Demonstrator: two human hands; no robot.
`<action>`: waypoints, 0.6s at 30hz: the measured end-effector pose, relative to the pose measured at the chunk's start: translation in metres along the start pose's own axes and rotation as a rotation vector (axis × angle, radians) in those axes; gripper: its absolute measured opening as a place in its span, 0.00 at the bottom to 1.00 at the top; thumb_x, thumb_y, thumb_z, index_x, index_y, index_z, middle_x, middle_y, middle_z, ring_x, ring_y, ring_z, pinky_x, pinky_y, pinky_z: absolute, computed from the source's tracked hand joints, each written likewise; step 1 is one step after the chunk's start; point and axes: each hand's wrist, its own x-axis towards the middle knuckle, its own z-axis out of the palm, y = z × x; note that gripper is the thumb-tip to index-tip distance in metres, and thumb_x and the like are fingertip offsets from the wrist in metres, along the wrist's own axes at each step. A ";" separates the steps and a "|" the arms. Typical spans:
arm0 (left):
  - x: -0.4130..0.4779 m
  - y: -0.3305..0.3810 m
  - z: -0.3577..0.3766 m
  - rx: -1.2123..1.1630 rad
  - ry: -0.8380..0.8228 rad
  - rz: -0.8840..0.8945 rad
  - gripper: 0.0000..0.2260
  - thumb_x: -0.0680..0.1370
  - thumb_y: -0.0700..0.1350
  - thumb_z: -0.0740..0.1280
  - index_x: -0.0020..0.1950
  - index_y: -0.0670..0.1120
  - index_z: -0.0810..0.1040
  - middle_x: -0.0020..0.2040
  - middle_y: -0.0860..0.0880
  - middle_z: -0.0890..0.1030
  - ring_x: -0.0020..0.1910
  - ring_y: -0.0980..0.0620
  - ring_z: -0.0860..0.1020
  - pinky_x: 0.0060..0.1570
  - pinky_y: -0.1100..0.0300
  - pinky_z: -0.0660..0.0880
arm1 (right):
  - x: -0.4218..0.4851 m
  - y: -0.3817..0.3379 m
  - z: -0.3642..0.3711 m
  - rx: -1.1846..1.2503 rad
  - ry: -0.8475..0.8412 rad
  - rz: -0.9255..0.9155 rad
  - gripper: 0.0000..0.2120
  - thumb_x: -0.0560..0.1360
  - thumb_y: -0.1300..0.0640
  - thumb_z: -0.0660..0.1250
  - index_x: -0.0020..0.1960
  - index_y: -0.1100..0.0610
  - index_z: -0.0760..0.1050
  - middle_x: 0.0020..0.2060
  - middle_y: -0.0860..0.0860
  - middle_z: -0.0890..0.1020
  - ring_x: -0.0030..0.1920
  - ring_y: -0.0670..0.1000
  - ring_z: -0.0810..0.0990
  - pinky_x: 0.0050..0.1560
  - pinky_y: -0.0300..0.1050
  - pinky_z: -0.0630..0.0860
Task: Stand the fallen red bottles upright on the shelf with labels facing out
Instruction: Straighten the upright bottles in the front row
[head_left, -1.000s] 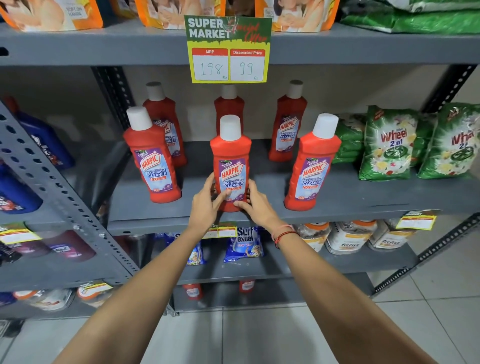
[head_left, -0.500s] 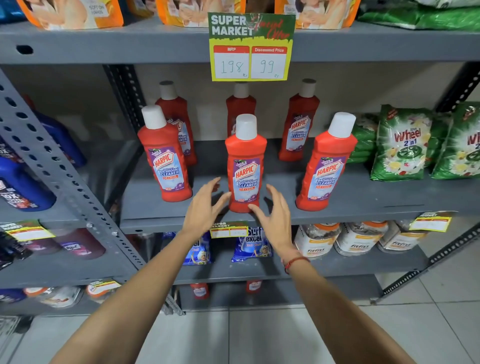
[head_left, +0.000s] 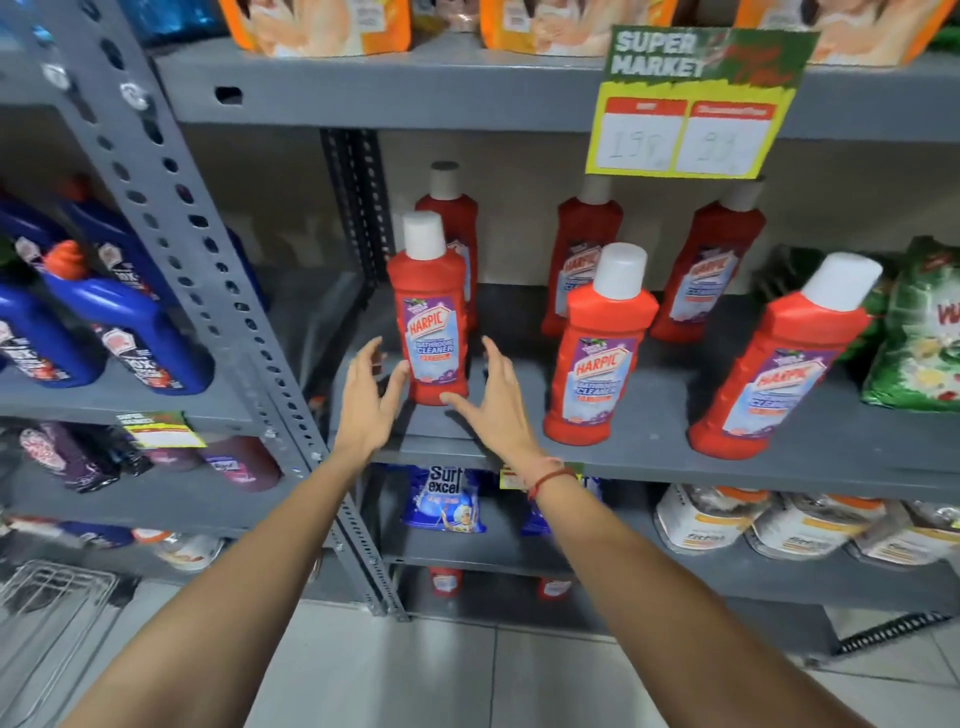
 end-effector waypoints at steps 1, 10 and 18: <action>0.006 0.002 0.000 -0.030 -0.032 -0.024 0.27 0.79 0.53 0.60 0.74 0.45 0.58 0.71 0.43 0.67 0.67 0.49 0.69 0.64 0.57 0.65 | 0.009 -0.001 0.002 0.020 -0.038 0.029 0.45 0.71 0.52 0.73 0.77 0.58 0.49 0.73 0.59 0.61 0.73 0.57 0.62 0.73 0.53 0.62; 0.023 -0.003 0.009 -0.277 -0.204 -0.196 0.22 0.79 0.56 0.58 0.69 0.47 0.69 0.63 0.41 0.78 0.62 0.38 0.75 0.60 0.44 0.73 | 0.024 -0.005 0.013 0.101 -0.111 0.024 0.31 0.77 0.60 0.65 0.75 0.60 0.55 0.69 0.60 0.72 0.67 0.58 0.72 0.69 0.56 0.69; 0.019 -0.004 0.007 -0.291 -0.208 -0.211 0.21 0.78 0.56 0.60 0.67 0.46 0.70 0.61 0.44 0.79 0.59 0.48 0.78 0.62 0.45 0.74 | 0.012 -0.011 0.015 0.046 -0.075 0.045 0.26 0.77 0.55 0.65 0.71 0.59 0.60 0.66 0.60 0.75 0.64 0.58 0.75 0.65 0.56 0.73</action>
